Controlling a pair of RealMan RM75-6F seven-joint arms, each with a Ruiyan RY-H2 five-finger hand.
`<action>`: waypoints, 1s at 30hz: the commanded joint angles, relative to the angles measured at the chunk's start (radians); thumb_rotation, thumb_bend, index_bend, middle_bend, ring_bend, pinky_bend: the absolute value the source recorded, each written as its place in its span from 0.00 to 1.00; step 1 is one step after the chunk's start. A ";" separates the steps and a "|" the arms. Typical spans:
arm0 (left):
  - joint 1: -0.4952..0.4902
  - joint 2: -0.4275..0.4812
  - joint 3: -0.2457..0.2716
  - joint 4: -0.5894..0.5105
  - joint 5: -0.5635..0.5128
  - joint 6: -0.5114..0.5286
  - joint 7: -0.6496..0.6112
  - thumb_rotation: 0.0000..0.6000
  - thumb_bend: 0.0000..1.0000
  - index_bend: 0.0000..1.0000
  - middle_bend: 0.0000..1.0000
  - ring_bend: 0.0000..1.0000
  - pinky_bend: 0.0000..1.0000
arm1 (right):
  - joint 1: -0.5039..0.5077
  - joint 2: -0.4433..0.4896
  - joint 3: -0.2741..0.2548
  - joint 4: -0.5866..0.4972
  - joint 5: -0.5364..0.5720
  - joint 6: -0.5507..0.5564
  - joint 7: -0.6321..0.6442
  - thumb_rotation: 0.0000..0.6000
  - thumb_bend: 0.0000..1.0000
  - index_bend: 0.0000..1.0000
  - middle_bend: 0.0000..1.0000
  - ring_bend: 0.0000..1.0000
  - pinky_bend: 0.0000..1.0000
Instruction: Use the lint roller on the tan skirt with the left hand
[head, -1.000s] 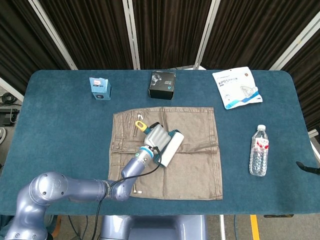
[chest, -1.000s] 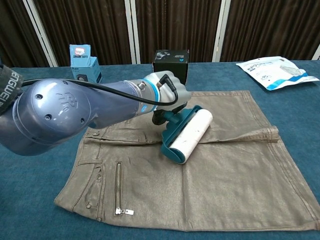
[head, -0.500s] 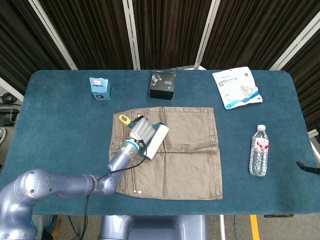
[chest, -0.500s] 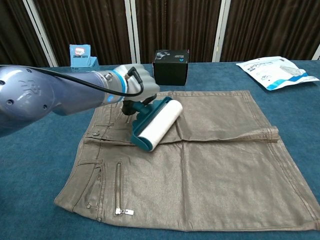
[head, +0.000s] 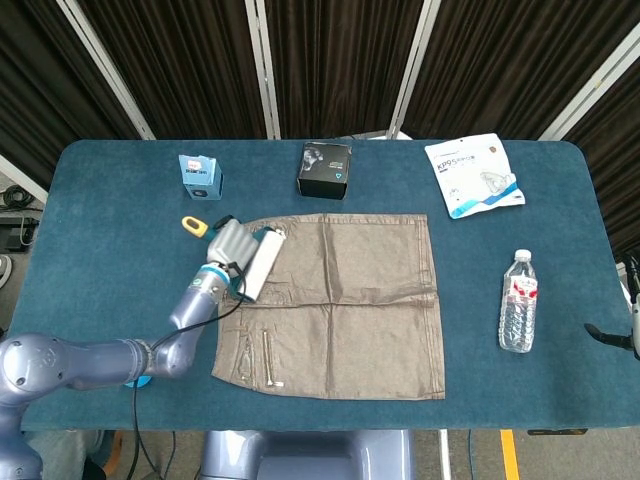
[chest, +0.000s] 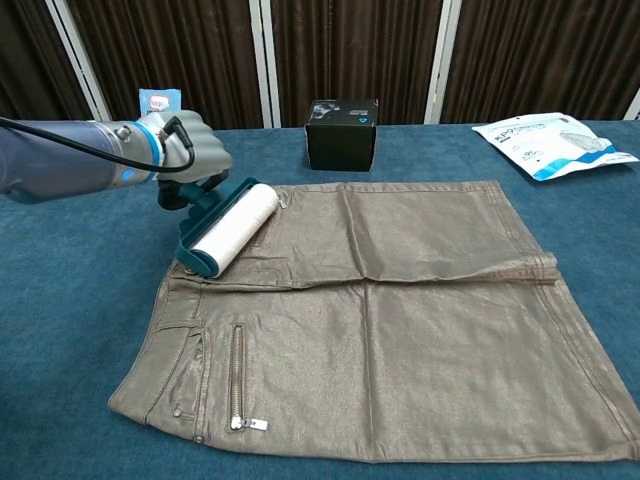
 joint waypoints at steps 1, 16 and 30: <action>0.012 0.010 0.009 0.006 0.003 -0.001 -0.013 1.00 0.70 0.64 0.51 0.39 0.45 | 0.000 0.000 0.001 -0.002 -0.001 0.002 0.000 1.00 0.00 0.00 0.00 0.00 0.00; -0.033 -0.064 -0.041 0.001 0.022 0.009 0.004 1.00 0.70 0.64 0.51 0.39 0.45 | 0.001 0.005 0.006 0.004 0.009 -0.007 0.018 1.00 0.00 0.00 0.00 0.00 0.00; -0.127 -0.200 -0.101 0.008 -0.003 0.030 0.090 1.00 0.70 0.65 0.51 0.39 0.45 | -0.004 0.013 0.011 0.020 0.018 -0.014 0.047 1.00 0.00 0.00 0.00 0.00 0.00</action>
